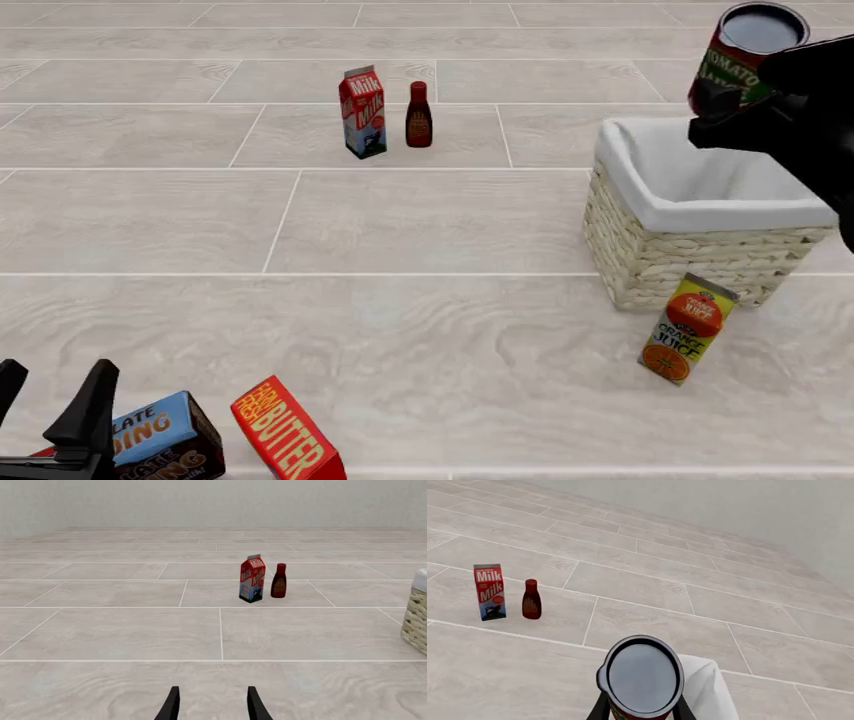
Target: Pick the tomato sauce and place it in the basket.
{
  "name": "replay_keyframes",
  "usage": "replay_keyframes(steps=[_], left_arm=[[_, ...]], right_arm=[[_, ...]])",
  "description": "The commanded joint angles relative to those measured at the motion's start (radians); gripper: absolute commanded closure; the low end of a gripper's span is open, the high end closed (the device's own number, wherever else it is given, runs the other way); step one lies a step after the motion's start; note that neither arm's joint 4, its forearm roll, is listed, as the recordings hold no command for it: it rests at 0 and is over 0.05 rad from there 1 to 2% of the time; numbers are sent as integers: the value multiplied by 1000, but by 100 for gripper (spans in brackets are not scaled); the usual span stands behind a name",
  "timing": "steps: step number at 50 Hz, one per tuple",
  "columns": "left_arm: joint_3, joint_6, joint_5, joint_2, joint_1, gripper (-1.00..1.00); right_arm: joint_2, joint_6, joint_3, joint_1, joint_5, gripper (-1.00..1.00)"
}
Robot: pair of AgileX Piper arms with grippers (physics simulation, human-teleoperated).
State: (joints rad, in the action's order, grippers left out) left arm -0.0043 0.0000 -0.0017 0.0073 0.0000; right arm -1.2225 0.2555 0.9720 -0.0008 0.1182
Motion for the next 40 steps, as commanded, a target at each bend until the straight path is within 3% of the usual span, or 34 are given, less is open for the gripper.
replay_keyframes(steps=[1,40], left_arm=[[0,0,0,0,0,-100],[0,0,0,0,0,-100]], right_arm=[[-6,-32,9,-41,0,100],[-133,-49,46,-134,49,100]])
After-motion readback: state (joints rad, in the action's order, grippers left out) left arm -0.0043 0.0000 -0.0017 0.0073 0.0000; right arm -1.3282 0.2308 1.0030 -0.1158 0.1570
